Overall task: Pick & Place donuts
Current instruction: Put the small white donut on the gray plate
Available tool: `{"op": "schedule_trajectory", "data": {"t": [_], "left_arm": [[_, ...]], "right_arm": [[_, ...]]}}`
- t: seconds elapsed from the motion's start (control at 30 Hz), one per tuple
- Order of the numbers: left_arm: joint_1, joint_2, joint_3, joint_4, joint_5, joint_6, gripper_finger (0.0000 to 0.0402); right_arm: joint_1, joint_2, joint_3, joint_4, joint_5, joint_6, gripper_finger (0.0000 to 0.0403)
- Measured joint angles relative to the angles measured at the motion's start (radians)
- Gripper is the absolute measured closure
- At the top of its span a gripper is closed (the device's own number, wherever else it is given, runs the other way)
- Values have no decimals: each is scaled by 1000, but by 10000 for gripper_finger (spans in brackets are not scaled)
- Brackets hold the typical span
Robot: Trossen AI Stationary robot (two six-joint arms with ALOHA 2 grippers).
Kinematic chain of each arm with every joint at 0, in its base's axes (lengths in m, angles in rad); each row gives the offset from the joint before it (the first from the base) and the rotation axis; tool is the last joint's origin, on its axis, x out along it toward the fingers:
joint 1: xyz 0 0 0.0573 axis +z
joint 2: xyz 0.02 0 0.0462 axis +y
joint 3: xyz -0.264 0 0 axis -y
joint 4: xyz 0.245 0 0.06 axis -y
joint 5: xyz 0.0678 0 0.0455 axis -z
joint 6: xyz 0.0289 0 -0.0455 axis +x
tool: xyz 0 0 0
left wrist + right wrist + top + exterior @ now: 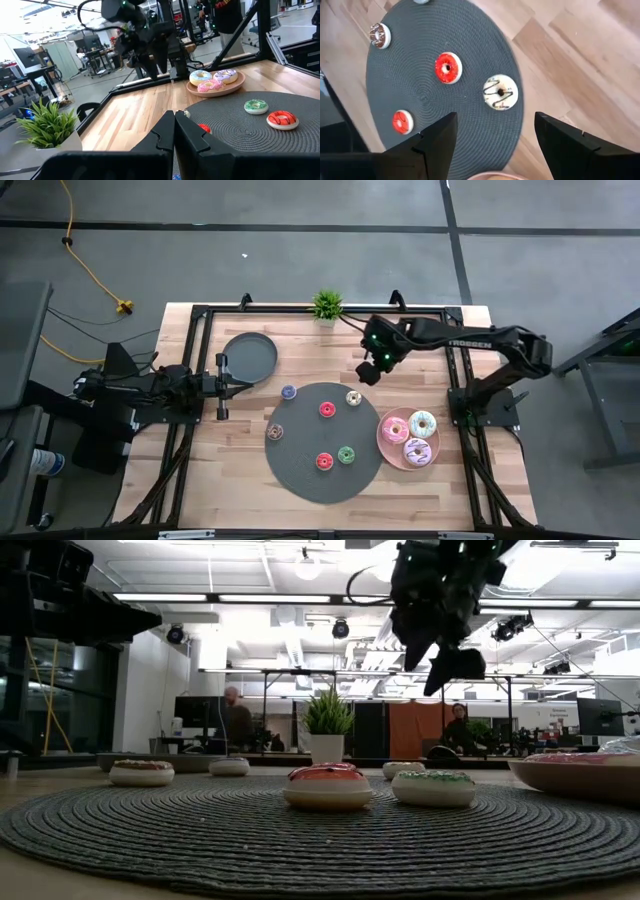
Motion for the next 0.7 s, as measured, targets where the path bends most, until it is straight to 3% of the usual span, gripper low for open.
{"op": "schedule_trajectory", "data": {"t": [0.7], "left_arm": [[0, 0, 0, 0, 1, 0, 401]], "right_arm": [[-12, 212, 0, 32, -69, 67, 148]]}}
